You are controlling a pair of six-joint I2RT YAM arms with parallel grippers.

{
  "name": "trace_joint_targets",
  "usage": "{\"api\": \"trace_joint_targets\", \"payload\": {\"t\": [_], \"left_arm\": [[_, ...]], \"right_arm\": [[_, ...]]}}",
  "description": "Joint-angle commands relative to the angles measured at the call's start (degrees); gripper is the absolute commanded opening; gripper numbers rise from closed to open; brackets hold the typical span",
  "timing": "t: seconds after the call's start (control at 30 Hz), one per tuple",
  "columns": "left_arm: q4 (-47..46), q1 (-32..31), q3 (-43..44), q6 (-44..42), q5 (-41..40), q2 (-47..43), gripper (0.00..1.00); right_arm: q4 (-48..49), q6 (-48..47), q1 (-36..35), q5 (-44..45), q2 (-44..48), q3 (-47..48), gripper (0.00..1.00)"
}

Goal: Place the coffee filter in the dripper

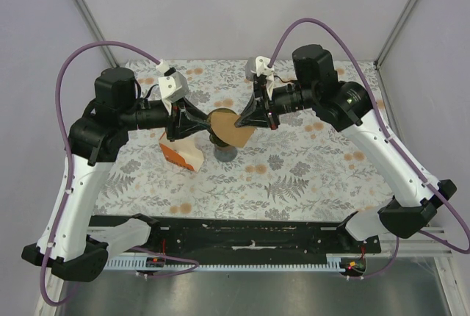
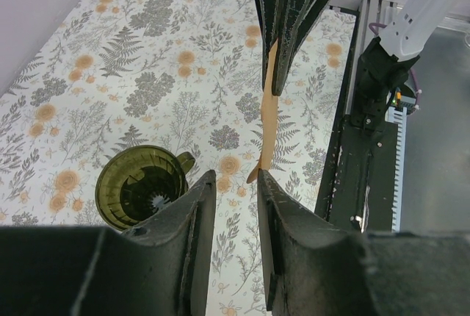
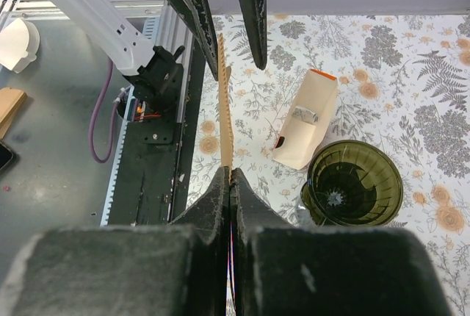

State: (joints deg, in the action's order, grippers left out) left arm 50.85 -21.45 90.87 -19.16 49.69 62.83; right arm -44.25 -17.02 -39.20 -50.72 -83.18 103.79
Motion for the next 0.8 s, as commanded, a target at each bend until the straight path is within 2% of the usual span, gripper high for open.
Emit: {"api": "trace_joint_targets", "payload": {"t": [0.0,0.47,0.6,0.77], "left_arm": [[-1.89,0.36,1.42,0.61,1.46,-0.60,0.35],[-5.32,0.18,-1.75,5.18,3.83,-0.86,0.31],[-6.47,0.18,-2.36,6.32,3.74,-0.87,0.33],[-7.08,0.10,-2.89,7.90,4.97,-1.30,0.40]], "right_arm": [[1.10,-1.44,0.00,-1.31,2.23,-0.60,0.00],[1.89,-1.00,0.00,-2.45,2.23,-0.52,0.00],[2.06,-0.83,0.00,-2.19,2.23,-0.60,0.00],[2.15,-0.56,0.00,-1.23,1.97,-0.60,0.00]]}}
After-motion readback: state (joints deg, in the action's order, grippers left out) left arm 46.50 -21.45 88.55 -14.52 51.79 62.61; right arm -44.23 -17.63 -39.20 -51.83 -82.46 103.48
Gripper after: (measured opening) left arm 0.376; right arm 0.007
